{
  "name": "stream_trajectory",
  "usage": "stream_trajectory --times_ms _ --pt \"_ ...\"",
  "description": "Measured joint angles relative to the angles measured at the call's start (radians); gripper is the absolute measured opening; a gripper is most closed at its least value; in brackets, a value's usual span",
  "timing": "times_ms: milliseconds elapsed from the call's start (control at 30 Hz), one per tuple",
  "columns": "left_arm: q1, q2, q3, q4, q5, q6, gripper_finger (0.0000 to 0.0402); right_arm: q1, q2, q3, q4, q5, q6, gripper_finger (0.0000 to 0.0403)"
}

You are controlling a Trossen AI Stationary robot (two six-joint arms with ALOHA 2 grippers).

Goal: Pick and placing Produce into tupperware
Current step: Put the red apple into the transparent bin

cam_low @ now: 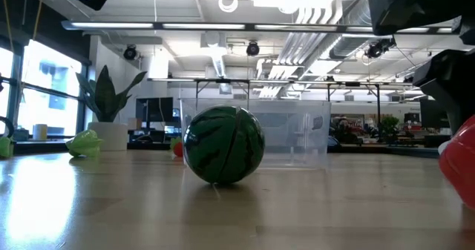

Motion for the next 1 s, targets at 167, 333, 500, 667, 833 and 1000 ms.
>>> stream_trajectory --times_ms 167,333,500,667,833,1000 --pt "0.0 0.0 0.0 0.0 0.0 0.0 0.0067 0.0 0.0 0.0 0.0 0.002 0.007 0.0284" --pt "0.0 0.0 0.0 0.0 0.0 0.0 0.0067 0.0 0.0 0.0 0.001 0.004 0.007 0.0266" --pt "0.0 0.0 0.0 0.0 0.0 0.0 0.0067 0.0 0.0 0.001 0.004 0.006 0.007 0.0262" --pt "0.0 0.0 0.0 0.0 0.0 0.0 0.0067 0.0 0.0 0.001 0.008 0.013 0.005 0.0262" --pt "0.0 0.0 0.0 0.0 0.0 0.0 0.0067 0.0 0.0 0.001 0.008 0.013 -0.012 0.0262" --pt "0.0 0.0 0.0 0.0 0.0 0.0 0.0067 0.002 0.0 0.001 0.008 0.013 -0.019 0.0261"
